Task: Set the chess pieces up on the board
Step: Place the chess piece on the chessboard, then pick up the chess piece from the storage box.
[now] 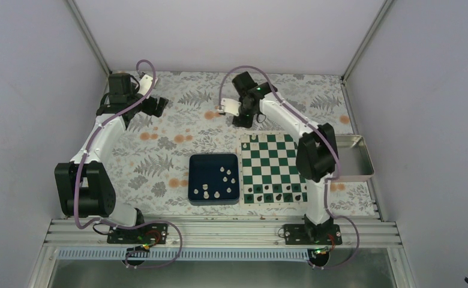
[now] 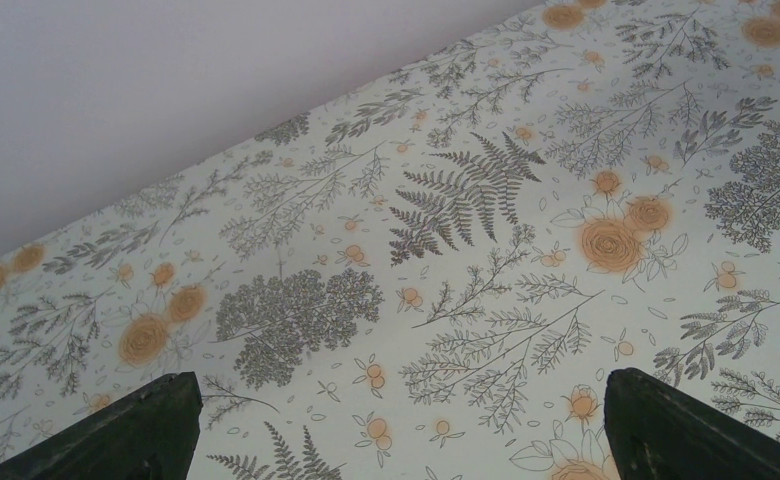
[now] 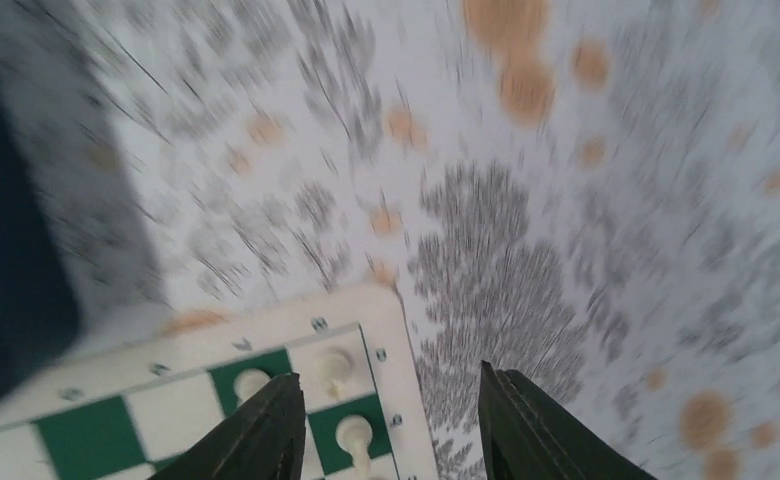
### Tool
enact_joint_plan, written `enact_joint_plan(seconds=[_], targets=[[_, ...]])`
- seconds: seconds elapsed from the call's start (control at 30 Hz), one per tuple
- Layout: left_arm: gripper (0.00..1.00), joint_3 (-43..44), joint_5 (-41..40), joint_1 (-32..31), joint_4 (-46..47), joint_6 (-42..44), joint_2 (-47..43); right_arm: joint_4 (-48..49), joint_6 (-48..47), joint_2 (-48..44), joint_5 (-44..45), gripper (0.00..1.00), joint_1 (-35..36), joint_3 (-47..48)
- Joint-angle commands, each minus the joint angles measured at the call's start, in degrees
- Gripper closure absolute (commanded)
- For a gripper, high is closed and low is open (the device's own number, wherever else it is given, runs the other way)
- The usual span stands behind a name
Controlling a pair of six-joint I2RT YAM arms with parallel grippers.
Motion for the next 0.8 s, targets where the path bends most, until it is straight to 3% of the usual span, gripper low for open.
enact_joint_plan(seconds=[0.0, 0.3, 0.77], targets=[[0.0, 0.3, 0.9, 0.3, 0.3, 0.4, -1.3, -3.9, 0.3, -6.6, -0.6, 0.53, 9.1, 2.5], [0.0, 0.3, 0.9, 0.3, 0.2, 0.4, -1.2, -8.2, 0.5, -7.2, -4.5, 0.55, 23.7, -1.3], [0.0, 0.2, 0.9, 0.2, 0.3, 0.5, -0.7, -3.0, 3.0, -3.3, -9.8, 0.56, 30.3, -11.6]])
